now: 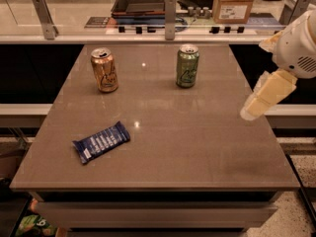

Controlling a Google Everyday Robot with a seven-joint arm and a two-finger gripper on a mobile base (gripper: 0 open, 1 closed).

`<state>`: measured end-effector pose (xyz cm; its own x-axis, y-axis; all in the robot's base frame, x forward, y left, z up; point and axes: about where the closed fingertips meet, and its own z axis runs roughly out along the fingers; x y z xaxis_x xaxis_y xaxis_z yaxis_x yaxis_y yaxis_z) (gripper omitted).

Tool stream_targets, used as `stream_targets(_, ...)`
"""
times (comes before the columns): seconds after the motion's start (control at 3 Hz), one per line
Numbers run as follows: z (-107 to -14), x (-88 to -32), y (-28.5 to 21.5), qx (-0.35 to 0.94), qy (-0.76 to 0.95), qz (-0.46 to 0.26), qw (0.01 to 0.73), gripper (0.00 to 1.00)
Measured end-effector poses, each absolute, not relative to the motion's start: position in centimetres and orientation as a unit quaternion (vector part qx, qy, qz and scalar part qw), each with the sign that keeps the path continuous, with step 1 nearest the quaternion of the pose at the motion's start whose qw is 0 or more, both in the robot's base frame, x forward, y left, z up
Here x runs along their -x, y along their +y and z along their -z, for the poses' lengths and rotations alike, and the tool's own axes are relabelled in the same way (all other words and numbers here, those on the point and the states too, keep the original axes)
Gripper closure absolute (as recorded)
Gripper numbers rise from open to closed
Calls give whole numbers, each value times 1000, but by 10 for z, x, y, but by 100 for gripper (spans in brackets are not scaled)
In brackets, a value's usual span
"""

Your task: Knock green can over

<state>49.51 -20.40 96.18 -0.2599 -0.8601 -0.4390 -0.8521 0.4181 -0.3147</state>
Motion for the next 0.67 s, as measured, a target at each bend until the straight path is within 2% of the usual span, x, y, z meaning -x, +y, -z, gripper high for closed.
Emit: stream_targets(0.67, -953, -560, -206, 453, 781, -30, 429, 0)
